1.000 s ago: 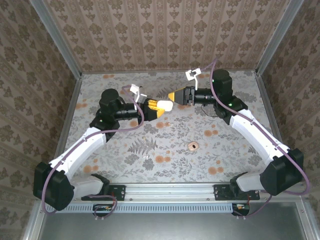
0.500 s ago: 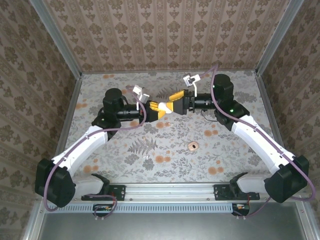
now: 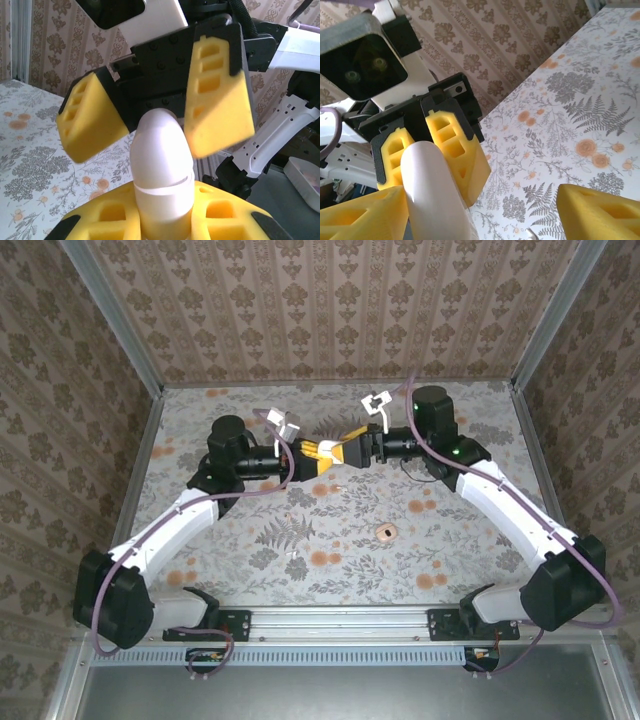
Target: Insert wireless bluetooth earbuds into charging case
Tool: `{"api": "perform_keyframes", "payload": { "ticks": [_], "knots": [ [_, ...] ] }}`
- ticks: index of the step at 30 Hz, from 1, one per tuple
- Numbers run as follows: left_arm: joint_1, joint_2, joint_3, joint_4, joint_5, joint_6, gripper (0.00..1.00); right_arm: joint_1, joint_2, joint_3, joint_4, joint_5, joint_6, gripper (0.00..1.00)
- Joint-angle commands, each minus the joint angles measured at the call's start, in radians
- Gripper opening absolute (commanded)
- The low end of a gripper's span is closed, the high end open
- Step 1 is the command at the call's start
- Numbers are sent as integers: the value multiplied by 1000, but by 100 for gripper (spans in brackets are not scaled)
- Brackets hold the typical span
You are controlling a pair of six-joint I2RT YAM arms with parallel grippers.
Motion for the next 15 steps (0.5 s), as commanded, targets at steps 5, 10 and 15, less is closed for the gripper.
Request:
{"api": "perform_keyframes", "payload": {
  "ticks": [5,10,15],
  "knots": [
    [-5,-24,13,40,47,-4,0,-93,84,15,86,11,150,76],
    [1,-43,-14,24,17,19,0,-94,94,12,115,-5,182,76],
    [43,-53,-14,-27,13,44,0,-100,55,-8,96,20,202,76]
  ]
}}
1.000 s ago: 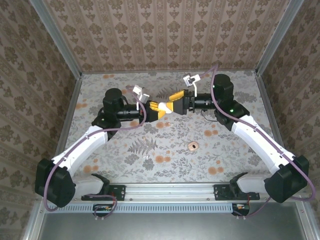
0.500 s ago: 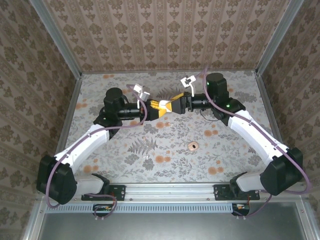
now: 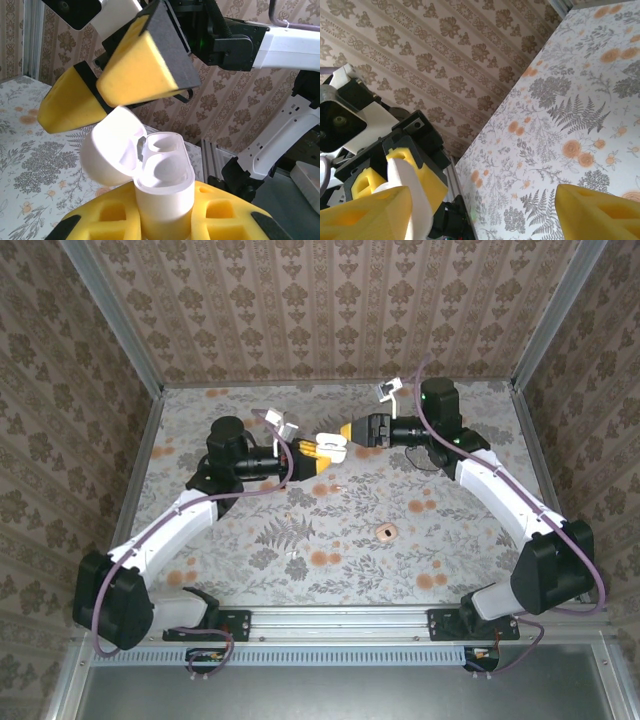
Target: Insert wireless bluetooth earbuds into charging case
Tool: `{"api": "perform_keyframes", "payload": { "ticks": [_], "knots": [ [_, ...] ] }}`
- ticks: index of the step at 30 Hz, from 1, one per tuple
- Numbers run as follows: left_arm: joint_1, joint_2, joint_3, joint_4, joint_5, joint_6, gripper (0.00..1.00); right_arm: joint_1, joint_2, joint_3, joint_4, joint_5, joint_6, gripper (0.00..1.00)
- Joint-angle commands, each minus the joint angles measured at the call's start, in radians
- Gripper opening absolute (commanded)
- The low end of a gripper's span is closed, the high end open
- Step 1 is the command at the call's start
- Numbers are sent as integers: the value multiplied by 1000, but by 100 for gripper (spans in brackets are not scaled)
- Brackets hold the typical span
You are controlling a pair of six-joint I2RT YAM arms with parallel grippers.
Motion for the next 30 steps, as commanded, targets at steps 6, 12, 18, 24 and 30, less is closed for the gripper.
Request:
{"api": "perform_keyframes", "payload": {
  "ticks": [6,12,18,24,30],
  "knots": [
    [138,-109,-12,-225,-13,170,0,-8,-93,-49,-86,89,12,77],
    [247,-203,-36,-456,-132,290,0,68,-101,-78,-314,315,-72,74],
    [307,-313,-80,-615,-305,383,0,201,-66,-165,-369,530,42,70],
    [322,-397,-127,-648,-394,406,0,426,75,-97,-479,695,75,65],
    [325,-487,-170,-642,-469,419,0,589,211,-41,-496,741,163,58]
  ]
}}
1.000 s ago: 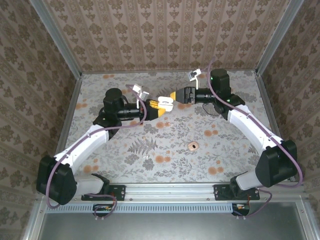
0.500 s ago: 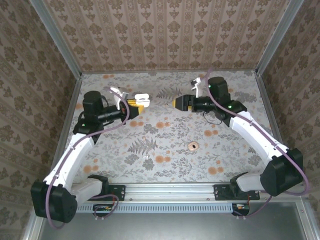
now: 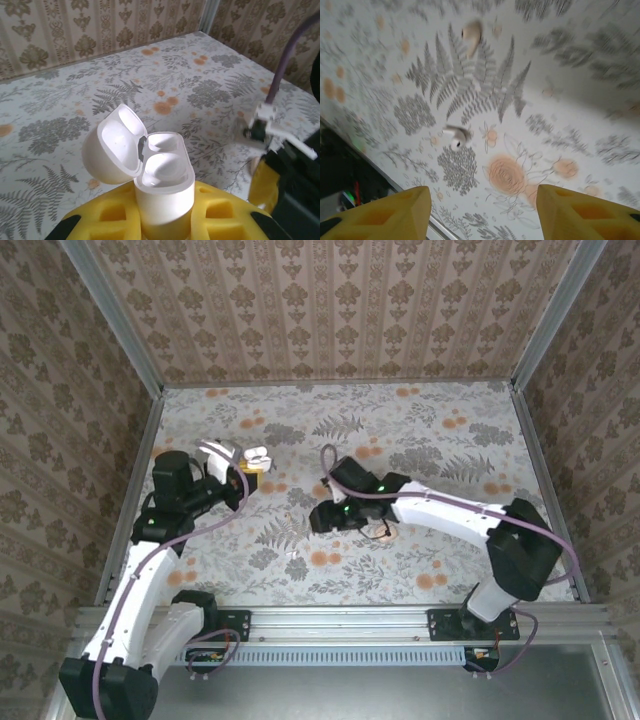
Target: Insert wireless bluetooth earbuds into charging case
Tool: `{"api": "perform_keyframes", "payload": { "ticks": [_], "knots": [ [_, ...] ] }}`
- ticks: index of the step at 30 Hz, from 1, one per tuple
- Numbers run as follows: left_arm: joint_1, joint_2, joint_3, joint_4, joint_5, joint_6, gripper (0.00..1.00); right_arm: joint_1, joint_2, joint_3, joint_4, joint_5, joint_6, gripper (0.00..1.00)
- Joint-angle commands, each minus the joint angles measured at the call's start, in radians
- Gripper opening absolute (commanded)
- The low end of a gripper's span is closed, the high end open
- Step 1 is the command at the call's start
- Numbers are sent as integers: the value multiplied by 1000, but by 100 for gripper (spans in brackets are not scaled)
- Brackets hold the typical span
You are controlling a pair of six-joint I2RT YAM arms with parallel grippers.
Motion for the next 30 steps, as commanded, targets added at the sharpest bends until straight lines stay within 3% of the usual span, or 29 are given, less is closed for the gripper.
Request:
{"api": "perform_keyframes", "payload": {
  "ticks": [1,6,11,13,30],
  "knots": [
    [10,-60,-13,-20,-75,42,0,69,75,83,-94,92,62,57],
    [12,-136,-7,-66,-201,93,0,149,227,245,-197,96,42,52],
    [14,-217,-12,-85,-274,102,0,159,358,374,-277,26,5,34],
    [15,-237,-9,-96,-278,105,0,161,385,393,-288,7,5,31],
    [16,-276,-10,-144,-263,138,0,180,528,545,-431,-10,-14,36]
  ]
}}
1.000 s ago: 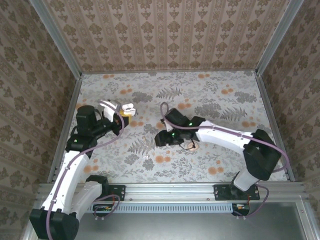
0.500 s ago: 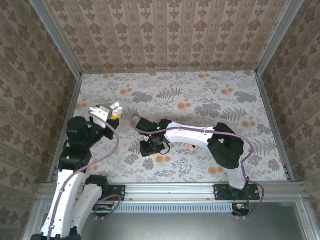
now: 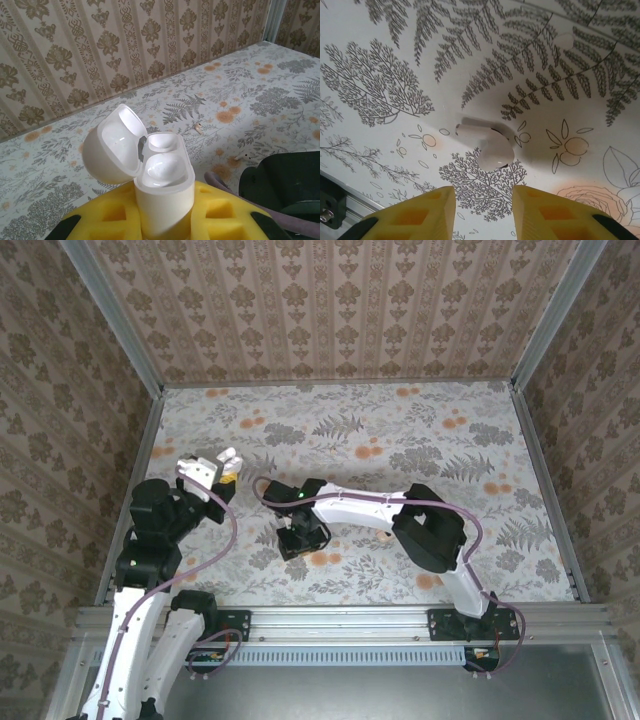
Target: Insert wireless bluetooth earbuds into charging case
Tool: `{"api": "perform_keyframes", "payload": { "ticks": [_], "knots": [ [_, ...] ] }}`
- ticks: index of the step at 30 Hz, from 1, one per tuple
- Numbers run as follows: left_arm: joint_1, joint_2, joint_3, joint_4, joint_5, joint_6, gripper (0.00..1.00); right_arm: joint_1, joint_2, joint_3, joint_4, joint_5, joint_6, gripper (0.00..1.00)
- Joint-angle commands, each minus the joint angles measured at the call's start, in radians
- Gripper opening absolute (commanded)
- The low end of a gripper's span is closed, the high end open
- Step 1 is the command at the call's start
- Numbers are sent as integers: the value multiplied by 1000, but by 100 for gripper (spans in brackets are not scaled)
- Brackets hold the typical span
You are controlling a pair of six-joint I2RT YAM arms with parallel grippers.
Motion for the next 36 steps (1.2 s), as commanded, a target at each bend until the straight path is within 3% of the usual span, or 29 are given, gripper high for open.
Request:
{"api": "perform_keyframes", "payload": {
  "ticks": [1,36],
  "knots": [
    [9,-18,1,-31,3,32,0,5,34,46,-62,-17,-12,36],
    [9,-32,-16,-16,32,8,0,-33,118,85,-51,-52,-2,30]
  ]
}}
